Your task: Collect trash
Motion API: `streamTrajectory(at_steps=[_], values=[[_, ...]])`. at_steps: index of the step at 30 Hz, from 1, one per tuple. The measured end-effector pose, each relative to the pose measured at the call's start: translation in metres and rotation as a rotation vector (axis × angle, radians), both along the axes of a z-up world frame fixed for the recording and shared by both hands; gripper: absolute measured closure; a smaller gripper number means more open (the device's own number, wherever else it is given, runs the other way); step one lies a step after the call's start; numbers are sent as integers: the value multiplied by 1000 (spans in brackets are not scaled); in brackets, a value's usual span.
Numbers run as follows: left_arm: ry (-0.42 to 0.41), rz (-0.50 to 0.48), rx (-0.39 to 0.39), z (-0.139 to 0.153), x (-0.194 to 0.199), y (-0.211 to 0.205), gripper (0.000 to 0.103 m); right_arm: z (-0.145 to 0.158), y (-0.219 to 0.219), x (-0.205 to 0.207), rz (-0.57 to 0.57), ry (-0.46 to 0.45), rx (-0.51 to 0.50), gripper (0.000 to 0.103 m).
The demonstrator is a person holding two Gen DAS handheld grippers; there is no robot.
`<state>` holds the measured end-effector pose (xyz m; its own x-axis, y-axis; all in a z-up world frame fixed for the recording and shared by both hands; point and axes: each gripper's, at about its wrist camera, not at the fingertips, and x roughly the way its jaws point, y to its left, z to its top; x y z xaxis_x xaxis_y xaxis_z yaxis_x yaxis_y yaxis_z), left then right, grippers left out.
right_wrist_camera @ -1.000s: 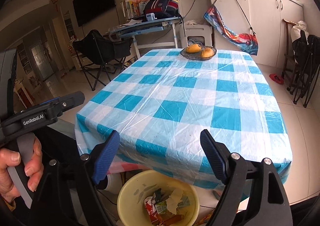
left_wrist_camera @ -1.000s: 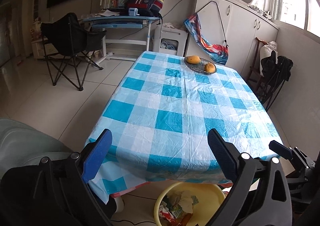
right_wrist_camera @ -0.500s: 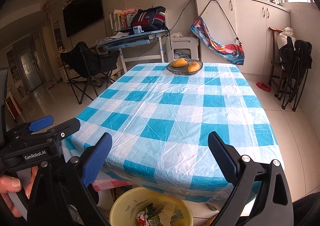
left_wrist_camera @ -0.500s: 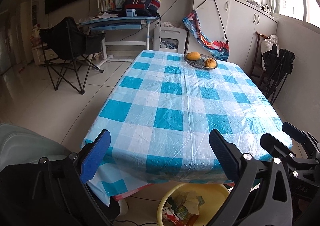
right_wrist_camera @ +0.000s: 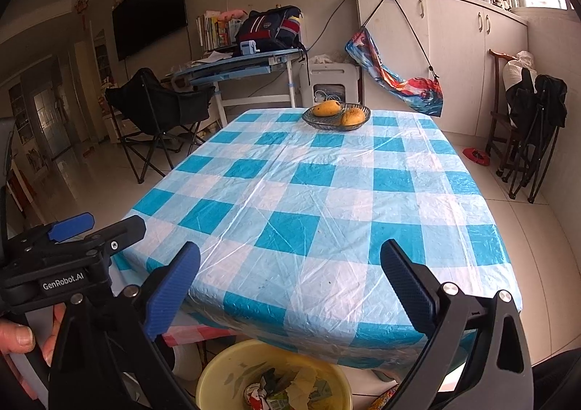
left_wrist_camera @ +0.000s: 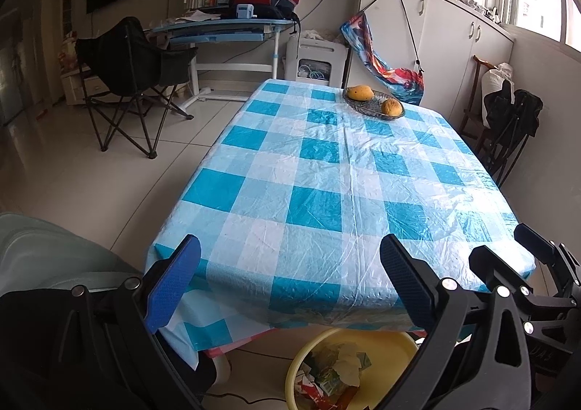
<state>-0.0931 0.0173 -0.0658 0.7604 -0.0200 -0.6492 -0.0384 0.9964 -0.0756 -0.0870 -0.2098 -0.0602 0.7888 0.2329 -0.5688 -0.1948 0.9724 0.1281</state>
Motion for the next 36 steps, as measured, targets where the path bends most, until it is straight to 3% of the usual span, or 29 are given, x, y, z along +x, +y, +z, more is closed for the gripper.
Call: streamTrajectory(at_steps=[36], values=[[-43,41,60,7,-17,2,8,5,-1,-8,-22,-20,-56,7]])
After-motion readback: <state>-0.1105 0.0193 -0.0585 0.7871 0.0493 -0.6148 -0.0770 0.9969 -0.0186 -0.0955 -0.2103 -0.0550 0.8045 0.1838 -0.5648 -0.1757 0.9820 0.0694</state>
